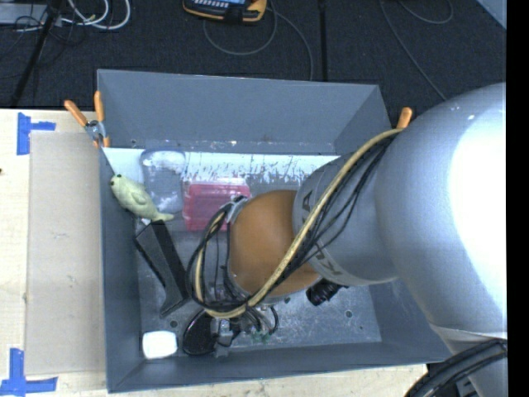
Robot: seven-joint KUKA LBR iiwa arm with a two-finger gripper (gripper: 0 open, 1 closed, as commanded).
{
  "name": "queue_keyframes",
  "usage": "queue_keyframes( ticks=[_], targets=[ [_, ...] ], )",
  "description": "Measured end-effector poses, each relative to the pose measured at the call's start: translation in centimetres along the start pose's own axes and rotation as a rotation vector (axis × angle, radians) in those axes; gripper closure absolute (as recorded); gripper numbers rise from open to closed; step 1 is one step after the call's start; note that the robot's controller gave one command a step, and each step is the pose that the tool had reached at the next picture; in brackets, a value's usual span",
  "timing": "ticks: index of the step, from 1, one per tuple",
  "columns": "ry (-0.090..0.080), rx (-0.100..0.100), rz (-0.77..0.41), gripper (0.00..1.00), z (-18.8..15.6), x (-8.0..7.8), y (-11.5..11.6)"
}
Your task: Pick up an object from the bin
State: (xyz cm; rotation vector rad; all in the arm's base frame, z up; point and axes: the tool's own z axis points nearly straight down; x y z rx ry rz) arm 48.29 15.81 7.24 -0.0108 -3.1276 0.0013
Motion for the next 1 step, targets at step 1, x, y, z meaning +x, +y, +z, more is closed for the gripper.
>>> queue_keyframes(
  ticks=[1],
  targets=[
    [0.0,0.0,0.001,1.0,0.0,0.0,0.0]
  ],
)
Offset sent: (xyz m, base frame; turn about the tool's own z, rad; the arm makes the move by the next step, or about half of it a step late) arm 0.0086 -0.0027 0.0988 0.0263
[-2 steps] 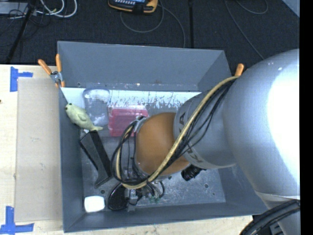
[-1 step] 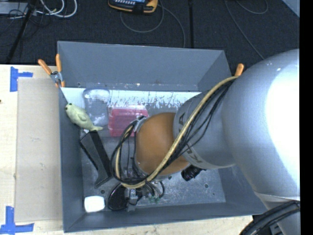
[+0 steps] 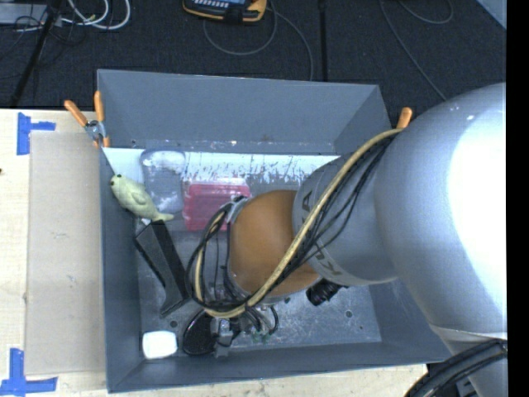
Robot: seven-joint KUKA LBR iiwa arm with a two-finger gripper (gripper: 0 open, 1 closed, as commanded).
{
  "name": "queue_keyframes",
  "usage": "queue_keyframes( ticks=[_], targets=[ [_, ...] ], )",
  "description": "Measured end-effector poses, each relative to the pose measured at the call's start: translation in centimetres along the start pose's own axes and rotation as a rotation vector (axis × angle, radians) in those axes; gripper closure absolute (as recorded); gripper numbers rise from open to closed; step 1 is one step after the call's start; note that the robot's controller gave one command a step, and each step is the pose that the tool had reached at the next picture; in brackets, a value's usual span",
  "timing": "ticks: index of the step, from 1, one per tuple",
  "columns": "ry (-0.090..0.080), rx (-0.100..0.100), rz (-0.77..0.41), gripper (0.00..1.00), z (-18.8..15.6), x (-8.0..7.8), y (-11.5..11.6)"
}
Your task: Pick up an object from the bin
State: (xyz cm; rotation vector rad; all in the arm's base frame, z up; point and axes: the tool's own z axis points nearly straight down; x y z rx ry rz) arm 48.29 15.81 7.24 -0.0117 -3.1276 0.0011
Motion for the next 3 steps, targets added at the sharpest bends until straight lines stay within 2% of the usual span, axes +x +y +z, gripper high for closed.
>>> queue_keyframes(
  ticks=[1,2,3],
  targets=[
    [0.008,0.003,0.012,1.0,-4.9,-0.2,-0.2],
    [-0.006,-0.002,0.021,1.0,-5.9,-0.4,-1.0],
    [0.006,0.003,0.124,1.0,-2.0,-0.9,-0.8]
  ],
)
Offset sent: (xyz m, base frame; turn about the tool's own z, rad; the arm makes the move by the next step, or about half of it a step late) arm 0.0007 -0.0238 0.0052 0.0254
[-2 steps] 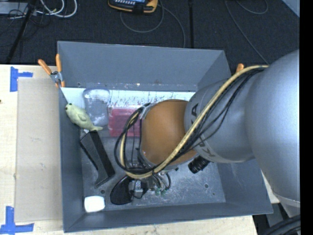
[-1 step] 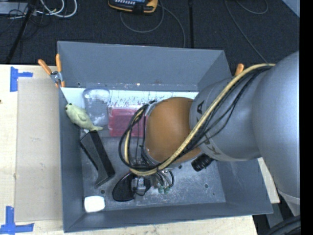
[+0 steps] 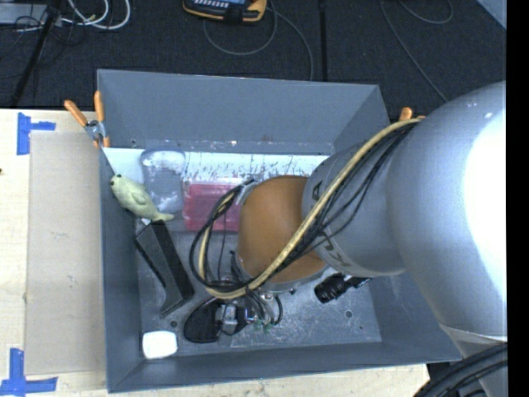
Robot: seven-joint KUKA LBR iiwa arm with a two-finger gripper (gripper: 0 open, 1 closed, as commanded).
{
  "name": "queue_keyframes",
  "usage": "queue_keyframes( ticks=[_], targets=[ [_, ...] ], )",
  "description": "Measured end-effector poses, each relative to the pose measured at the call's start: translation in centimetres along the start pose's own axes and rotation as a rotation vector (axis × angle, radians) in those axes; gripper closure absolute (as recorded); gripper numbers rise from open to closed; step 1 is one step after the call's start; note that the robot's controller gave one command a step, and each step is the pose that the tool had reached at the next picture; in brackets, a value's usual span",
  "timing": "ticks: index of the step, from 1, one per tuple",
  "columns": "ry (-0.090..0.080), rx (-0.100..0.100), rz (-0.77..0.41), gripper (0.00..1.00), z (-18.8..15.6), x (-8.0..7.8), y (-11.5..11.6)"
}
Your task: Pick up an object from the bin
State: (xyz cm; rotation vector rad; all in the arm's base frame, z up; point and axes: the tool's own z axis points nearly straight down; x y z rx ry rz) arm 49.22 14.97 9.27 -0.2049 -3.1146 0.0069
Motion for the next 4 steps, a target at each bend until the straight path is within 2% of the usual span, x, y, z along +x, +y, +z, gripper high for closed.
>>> queue_keyframes(
  ticks=[1,2,3,4],
  targets=[
    [-0.011,-0.01,0.039,1.0,1.9,-1.8,-0.7],
    [-0.011,-0.01,0.04,1.0,1.9,-1.8,-0.7],
    [-0.005,-0.007,0.04,1.0,-1.0,-1.7,-0.8],
    [-0.012,-0.012,0.034,0.0,-4.4,-2.3,-0.2]
  ],
)
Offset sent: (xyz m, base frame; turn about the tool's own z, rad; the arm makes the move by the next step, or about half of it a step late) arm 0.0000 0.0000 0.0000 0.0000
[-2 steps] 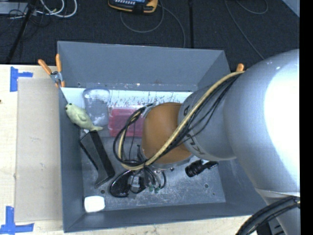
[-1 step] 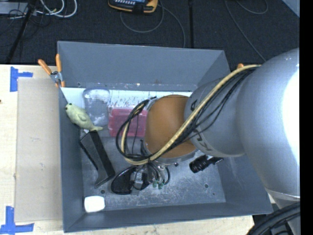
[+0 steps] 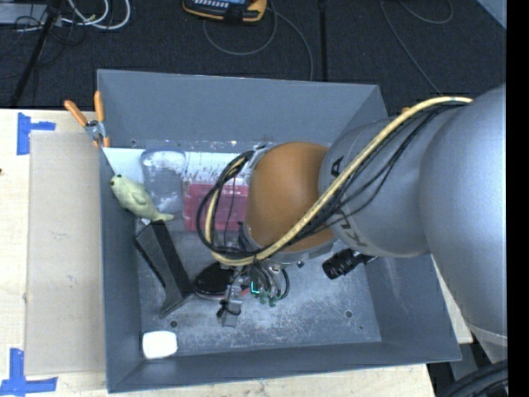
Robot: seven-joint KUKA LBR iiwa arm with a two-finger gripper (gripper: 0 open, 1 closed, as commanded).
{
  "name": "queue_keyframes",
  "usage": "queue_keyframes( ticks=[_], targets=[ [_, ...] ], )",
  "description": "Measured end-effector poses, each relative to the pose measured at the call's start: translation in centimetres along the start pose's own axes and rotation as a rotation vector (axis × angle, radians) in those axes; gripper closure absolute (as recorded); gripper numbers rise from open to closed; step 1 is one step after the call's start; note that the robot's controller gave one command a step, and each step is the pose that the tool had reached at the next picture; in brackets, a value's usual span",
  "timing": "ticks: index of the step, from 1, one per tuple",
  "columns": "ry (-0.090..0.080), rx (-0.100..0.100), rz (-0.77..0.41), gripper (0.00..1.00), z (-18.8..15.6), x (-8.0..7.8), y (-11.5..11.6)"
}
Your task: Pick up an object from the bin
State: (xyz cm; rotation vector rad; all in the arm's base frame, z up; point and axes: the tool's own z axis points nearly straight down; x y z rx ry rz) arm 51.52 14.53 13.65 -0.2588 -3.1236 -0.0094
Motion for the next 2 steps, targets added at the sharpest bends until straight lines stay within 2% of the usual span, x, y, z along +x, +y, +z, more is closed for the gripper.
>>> queue_keyframes(
  ticks=[1,2],
  targets=[
    [0.003,0.001,0.001,0.0,0.2,0.1,0.0],
    [-0.003,-0.002,0.014,0.0,3.1,-1.1,0.1]
  ],
)
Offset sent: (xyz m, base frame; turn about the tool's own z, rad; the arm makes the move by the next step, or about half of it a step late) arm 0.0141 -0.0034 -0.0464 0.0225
